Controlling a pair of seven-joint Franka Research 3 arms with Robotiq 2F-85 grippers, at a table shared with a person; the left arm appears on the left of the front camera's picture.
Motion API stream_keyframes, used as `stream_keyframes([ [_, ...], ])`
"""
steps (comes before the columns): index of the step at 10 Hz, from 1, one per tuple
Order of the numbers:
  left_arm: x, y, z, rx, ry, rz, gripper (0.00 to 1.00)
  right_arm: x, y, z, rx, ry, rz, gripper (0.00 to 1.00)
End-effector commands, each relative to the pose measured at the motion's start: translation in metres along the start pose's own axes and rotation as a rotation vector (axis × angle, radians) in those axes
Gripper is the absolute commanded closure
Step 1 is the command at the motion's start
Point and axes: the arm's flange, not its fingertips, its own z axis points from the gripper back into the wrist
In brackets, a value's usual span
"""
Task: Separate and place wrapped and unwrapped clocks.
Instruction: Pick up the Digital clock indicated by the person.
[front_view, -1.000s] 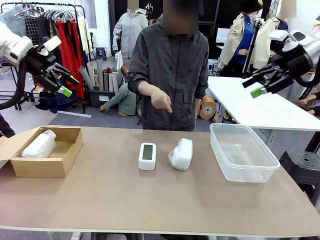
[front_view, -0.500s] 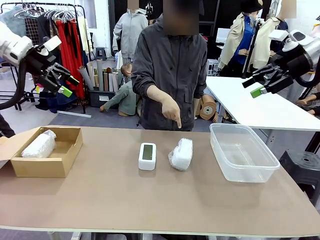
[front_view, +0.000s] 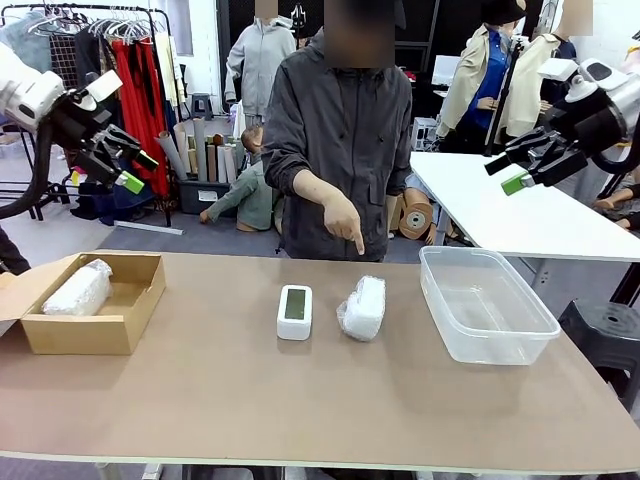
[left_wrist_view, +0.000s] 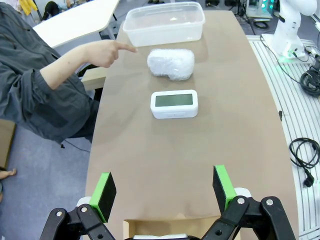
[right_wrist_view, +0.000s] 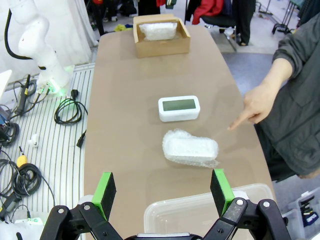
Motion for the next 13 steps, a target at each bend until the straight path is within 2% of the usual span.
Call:
stream_keyframes([
  [1,0.002,-0.003,0.001,-0.001,0.004,-0.008,0.00,0.001,0.000,0.001,0.002,-0.003,0.005,0.00],
  [12,0.000,0.000,0.000,0.000,0.000,0.000,0.00,0.001,0.000,0.001,0.002,-0.003,0.005,0.00],
  [13,0.013,-0.007,-0.019,-0.012,0.027,0.026,0.00,0.001,0.000,0.001,0.002,-0.003,0.005,0.00],
])
